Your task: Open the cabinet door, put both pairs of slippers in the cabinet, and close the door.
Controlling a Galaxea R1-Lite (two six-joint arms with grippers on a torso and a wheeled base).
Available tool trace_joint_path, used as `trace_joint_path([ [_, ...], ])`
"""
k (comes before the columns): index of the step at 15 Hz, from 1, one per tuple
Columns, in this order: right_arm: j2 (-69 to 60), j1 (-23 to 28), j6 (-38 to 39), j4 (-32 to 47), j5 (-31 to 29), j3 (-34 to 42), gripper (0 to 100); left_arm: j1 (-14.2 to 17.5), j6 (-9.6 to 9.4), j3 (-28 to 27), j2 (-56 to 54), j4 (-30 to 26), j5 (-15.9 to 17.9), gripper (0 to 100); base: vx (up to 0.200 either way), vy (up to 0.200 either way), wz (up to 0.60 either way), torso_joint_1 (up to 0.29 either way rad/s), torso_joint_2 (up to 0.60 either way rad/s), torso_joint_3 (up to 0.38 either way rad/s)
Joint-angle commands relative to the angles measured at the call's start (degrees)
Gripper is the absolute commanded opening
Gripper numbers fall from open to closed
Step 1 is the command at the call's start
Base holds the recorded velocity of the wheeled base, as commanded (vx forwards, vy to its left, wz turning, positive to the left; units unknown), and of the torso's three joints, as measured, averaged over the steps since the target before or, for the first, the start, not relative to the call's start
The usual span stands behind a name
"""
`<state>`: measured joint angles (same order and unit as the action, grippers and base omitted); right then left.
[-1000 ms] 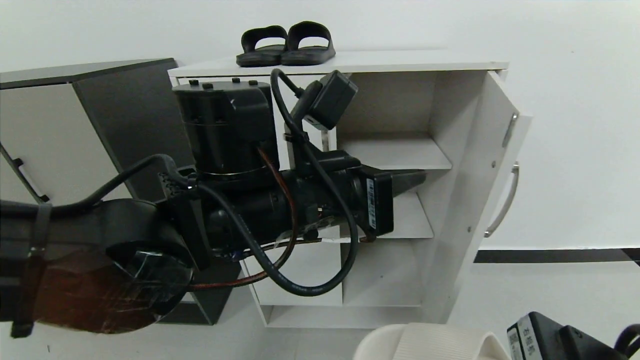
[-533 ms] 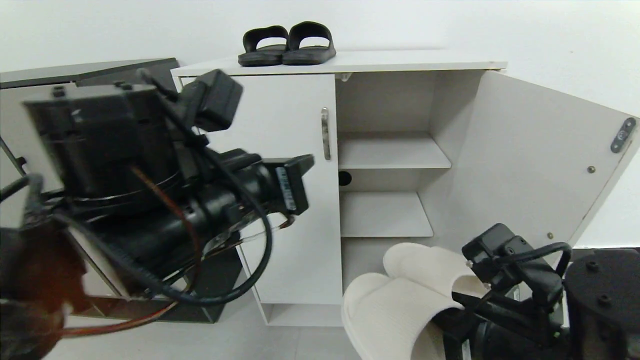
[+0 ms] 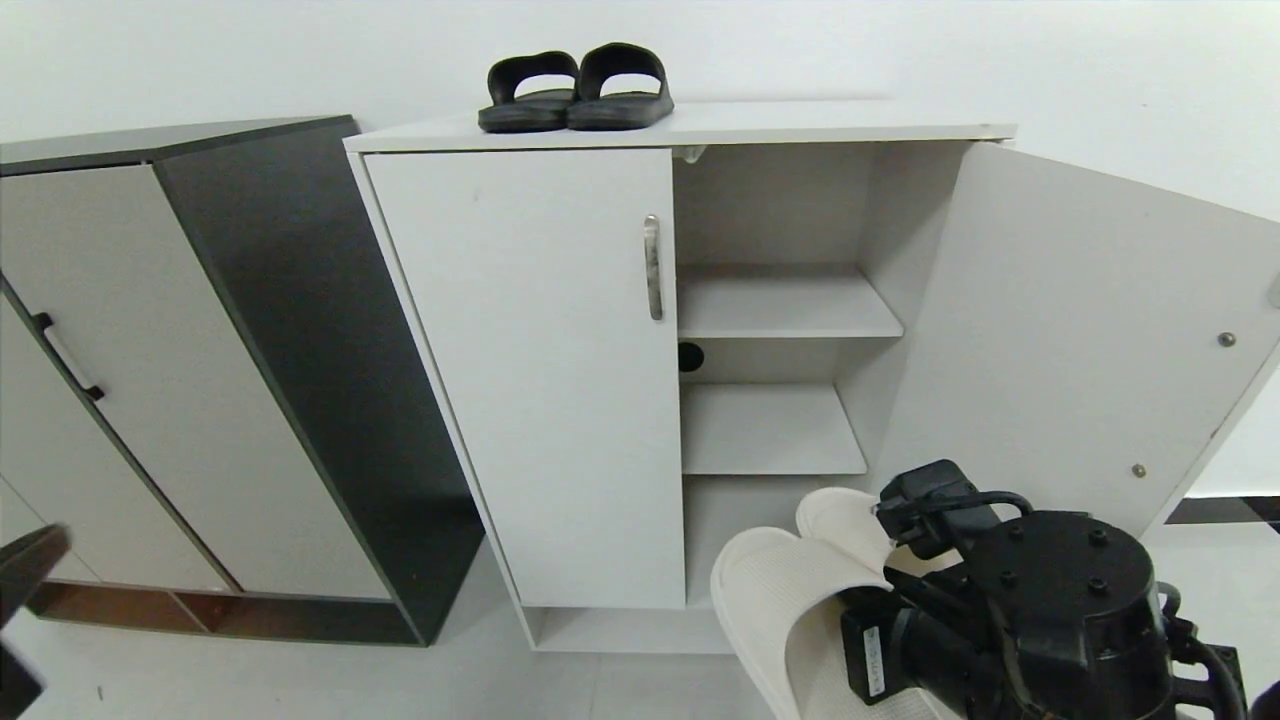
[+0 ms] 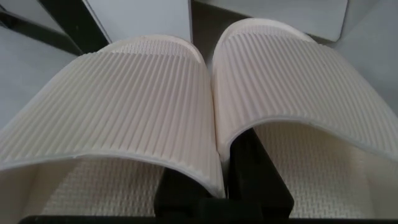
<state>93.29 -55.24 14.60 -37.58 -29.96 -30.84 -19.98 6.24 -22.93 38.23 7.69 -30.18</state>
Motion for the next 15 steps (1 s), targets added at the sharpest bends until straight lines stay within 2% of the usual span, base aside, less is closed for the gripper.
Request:
trace_joint_path([
  [1,0.5,0.0,0.1,-0.1,-0.1,0.6,0,12.1,-4.75,13.5,-32.6,-11.9,-0.7,0,0.000,0.000,0.00,0.000,0.00,0.000],
  [2,0.2,0.0,0.1,-0.1,-0.1,1.1,0,12.1,-3.08,17.3,-32.9,-11.4,-0.2,0,0.000,0.000,0.00,0.000,0.00,0.000],
  [3,0.1,0.0,0.1,-0.1,-0.1,1.4,0,12.1,-2.55,22.5,-33.1,-5.6,2.4,0,0.000,0.000,0.00,0.000,0.00,0.000],
  [4,0.2,0.0,0.1,-0.1,0.0,1.7,0,12.1,-2.46,22.8,-33.1,-5.5,9.3,0,0.000,0.000,0.00,0.000,0.00,0.000],
  [5,0.0,0.0,0.0,-0.1,0.0,1.9,0,12.1,-1.32,22.8,-33.0,-5.8,16.6,0,0.000,0.000,0.00,0.000,0.00,0.000],
  [6,0.0,0.0,0.0,-0.2,0.2,1.9,0,12.1,-2.02,22.8,-33.0,-5.8,23.2,0,0.000,0.000,0.00,0.000,0.00,0.000],
  [7,0.1,-0.2,-0.1,-0.2,0.3,1.8,0,12.1,-4.75,22.8,-33.0,-5.8,30.5,0,0.000,0.000,0.00,0.000,0.00,0.000],
  [8,0.6,-0.3,-0.2,-0.2,0.3,1.7,0,12.1,-8.88,22.8,-33.0,-7.9,31.1,0,0.000,0.000,0.00,0.000,0.00,0.000],
  [9,0.9,-0.5,-0.2,-0.2,0.4,1.6,0,12.1,-11.25,22.8,-33.0,-8.0,28.4,0,0.000,0.000,0.00,0.000,0.00,0.000],
  [10,1.4,-0.6,-0.2,-0.2,0.3,1.6,0,12.2,-10.28,22.8,-33.0,-8.0,24.6,0,0.000,0.000,0.00,0.000,0.00,0.000],
  [11,1.4,-0.5,0.0,-0.2,0.3,1.7,0,12.2,-8.18,22.8,-33.0,-7.9,23.7,0,0.000,0.000,0.00,0.000,0.00,0.000],
  [12,1.4,-0.5,0.0,-0.2,0.3,1.8,0,12.2,-8.00,22.8,-33.0,-7.9,23.2,0,0.000,0.000,0.00,0.000,0.00,0.000],
  [13,1.4,-0.5,-0.1,-0.6,0.3,1.7,0,15.4,-8.00,22.8,-31.4,-8.0,23.4,0,0.000,0.000,0.00,0.000,0.00,0.000],
  [14,1.5,-0.5,-0.2,-1.4,0.3,1.6,0,20.8,-8.18,22.8,-28.3,-8.0,23.6,0,0.000,0.000,0.00,0.000,0.00,0.000],
  [15,1.6,-0.6,-0.3,-1.5,0.2,1.8,0,22.5,-8.18,22.8,-30.7,-8.0,24.8,0,0.000,0.000,0.00,0.000,0.00,0.000],
])
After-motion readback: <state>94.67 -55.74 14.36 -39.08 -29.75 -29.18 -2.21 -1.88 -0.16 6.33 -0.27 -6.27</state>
